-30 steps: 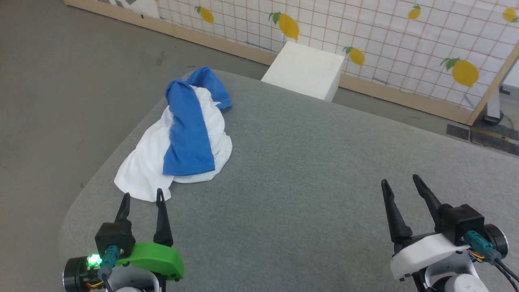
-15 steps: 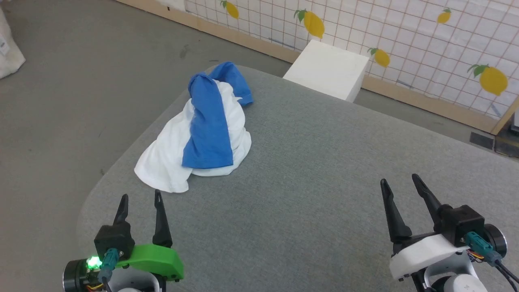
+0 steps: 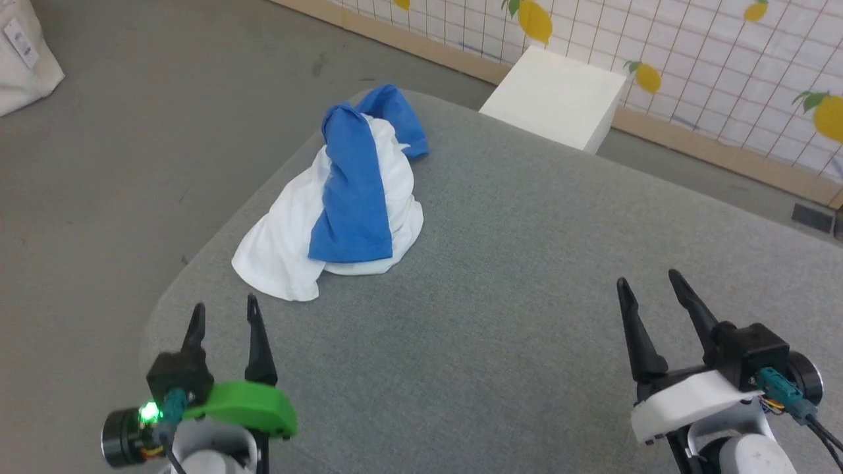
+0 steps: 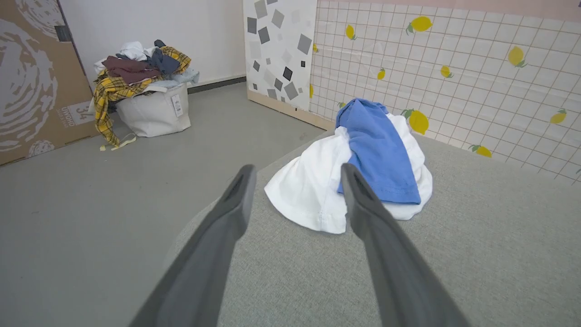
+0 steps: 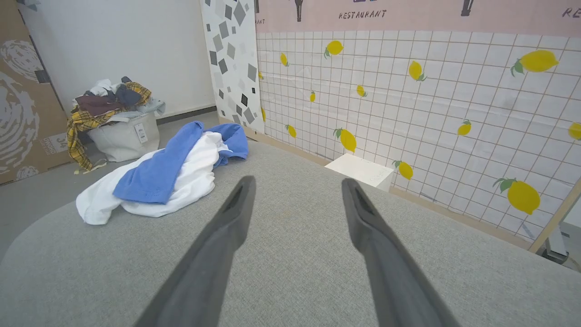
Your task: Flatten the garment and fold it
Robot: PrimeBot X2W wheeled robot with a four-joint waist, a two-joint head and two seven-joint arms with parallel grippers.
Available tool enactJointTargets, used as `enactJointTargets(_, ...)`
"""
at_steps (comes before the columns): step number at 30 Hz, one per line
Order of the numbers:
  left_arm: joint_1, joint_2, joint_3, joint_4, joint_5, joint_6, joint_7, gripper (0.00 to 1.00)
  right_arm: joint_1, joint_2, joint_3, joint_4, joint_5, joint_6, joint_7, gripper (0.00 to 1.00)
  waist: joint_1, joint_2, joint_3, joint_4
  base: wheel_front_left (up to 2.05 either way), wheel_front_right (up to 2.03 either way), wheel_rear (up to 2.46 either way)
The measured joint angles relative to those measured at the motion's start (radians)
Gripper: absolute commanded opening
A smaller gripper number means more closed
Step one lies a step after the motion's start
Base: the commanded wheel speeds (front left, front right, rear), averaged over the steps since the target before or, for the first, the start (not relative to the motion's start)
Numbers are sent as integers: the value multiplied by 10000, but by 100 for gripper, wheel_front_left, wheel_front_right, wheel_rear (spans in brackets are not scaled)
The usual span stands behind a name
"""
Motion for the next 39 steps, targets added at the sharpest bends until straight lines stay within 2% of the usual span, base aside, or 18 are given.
enactJointTargets(4, -874, 182, -27, 355, -259, -249, 196, 100, -314, 6, 104, -176, -35, -2, 48, 100, 0, 0, 309, -101, 0, 0, 0)
enactJointTargets(7, -1970, 355, -61, 769, -640, -623, 468, 100, -722, 2, 150, -451, -163, -2, 144, 100, 0, 0, 696, -251, 0, 0, 0)
enactJointTargets(11, -3448, 577, 88, 1388, -1116, -890, 920, 100, -1158, 2, 236, -713, -364, -2, 228, 100, 0, 0, 1330, -501, 0, 0, 0)
enactJointTargets(19, -6170, 1429, 587, 2909, -2497, -1429, 3191, 100, -1876, -198, 374, -771, -280, 0, 59, 100, 2, 0, 3060, -1333, 0, 0, 0)
enactJointTargets(25, -6539, 1983, 1131, 3584, -3570, -1350, 5728, 100, -2470, -209, 585, -508, 0, 0, -351, 100, 3, 0, 4114, -2306, 0, 0, 0)
enactJointTargets(30, -6184, 2261, 1540, 3580, -4451, -790, 7977, 100, -2621, -186, 581, -98, 165, 0, -644, 100, 1, 0, 4755, -3233, 0, 0, 0)
enactJointTargets(34, -5868, 2917, 1778, 2844, -4725, -167, 9509, 100, -2623, -155, 523, 282, 257, 0, -846, 100, -1, 1, 5075, -3865, 0, 0, 0)
enactJointTargets(35, -5768, 3068, 1795, 2610, -4757, -142, 9756, 43, -2622, -151, 518, 355, 259, -2, -876, 100, 0, 1, 5112, -3983, 0, 0, 0)
enactJointTargets(36, -5596, 3204, 1868, 2339, -4769, -92, 9889, 0, -2619, -138, 502, 424, 274, -2, -909, 100, -1, 1, 5134, -4114, 0, 0, 0)
enactJointTargets(39, -5020, 3448, 1941, 1751, -4481, -52, 9428, 0, -2587, -104, 495, 608, 341, 0, -989, 100, 0, 0, 5007, -4350, 0, 0, 0)
